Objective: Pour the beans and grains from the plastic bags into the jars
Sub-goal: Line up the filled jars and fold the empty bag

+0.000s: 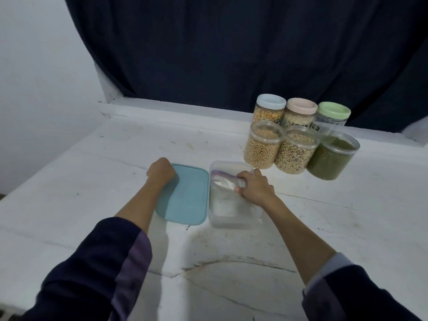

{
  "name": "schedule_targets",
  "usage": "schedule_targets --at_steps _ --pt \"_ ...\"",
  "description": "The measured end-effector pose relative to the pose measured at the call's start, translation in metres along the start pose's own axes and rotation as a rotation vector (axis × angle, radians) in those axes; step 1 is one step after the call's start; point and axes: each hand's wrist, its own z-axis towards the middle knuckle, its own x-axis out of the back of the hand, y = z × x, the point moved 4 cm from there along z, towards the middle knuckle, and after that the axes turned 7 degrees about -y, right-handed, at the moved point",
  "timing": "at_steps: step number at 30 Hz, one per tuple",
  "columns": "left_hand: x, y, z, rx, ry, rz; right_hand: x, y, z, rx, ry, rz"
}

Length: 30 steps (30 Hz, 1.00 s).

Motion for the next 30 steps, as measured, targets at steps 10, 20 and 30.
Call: schedule_targets --at_steps 10,20,30 --pt "0.053 0.099 -0.046 -0.545 0.195 -0.544 -0.001 0.004 0.001 0.014 0.019 0.028" --pt "-0.02 0.051 -0.089 -0.78 0.035 -0.751 0.004 0.006 -0.012 0.088 0.247 0.596" --pt "-0.05 0.039 -0.115 -0.98 0.014 -0.631 0.001 0.037 -0.019 0.058 0.406 1.17"
